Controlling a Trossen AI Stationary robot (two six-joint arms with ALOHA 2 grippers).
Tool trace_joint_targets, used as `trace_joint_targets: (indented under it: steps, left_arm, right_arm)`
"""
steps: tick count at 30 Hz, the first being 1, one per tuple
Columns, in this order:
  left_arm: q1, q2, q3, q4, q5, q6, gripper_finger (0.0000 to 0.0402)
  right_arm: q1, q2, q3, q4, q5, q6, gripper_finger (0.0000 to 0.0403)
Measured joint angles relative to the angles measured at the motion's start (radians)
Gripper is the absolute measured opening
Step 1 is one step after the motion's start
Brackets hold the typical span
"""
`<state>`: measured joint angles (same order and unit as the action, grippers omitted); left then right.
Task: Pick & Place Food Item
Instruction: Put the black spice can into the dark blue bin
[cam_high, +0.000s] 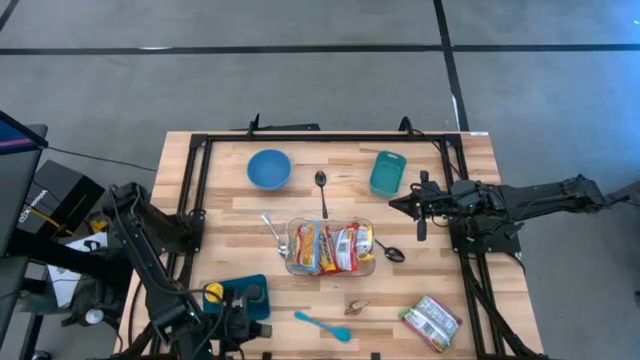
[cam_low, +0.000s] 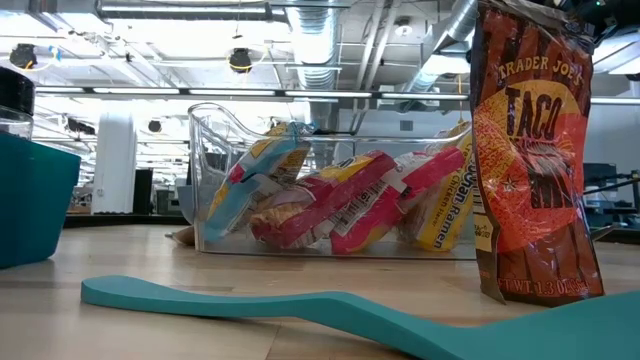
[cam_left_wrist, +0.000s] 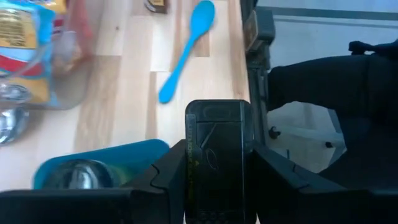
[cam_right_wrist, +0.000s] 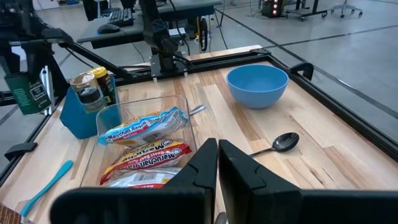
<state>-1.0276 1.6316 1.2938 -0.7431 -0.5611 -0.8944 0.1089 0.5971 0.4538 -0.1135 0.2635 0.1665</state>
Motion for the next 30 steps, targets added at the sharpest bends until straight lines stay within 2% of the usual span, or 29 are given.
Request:
trace_joint_targets:
  steps: [18,23,30]
  left_arm:
    - [0.059,-0.024,0.000,-0.129,0.018,-0.020,0.0131]
    - [0.081,-0.024,0.000,-0.145,0.072,-0.074,0.0130]
    - [0.106,-0.023,0.000,-0.174,0.097,-0.076,0.0131]
  right_arm:
    - [0.000,0.000,0.000,0.000,0.000,0.000,0.0010]
    - [0.000,0.000,0.000,0.000,0.000,0.000,0.0010]
    - [0.000,0.000,0.000,0.000,0.000,0.000,0.0010]
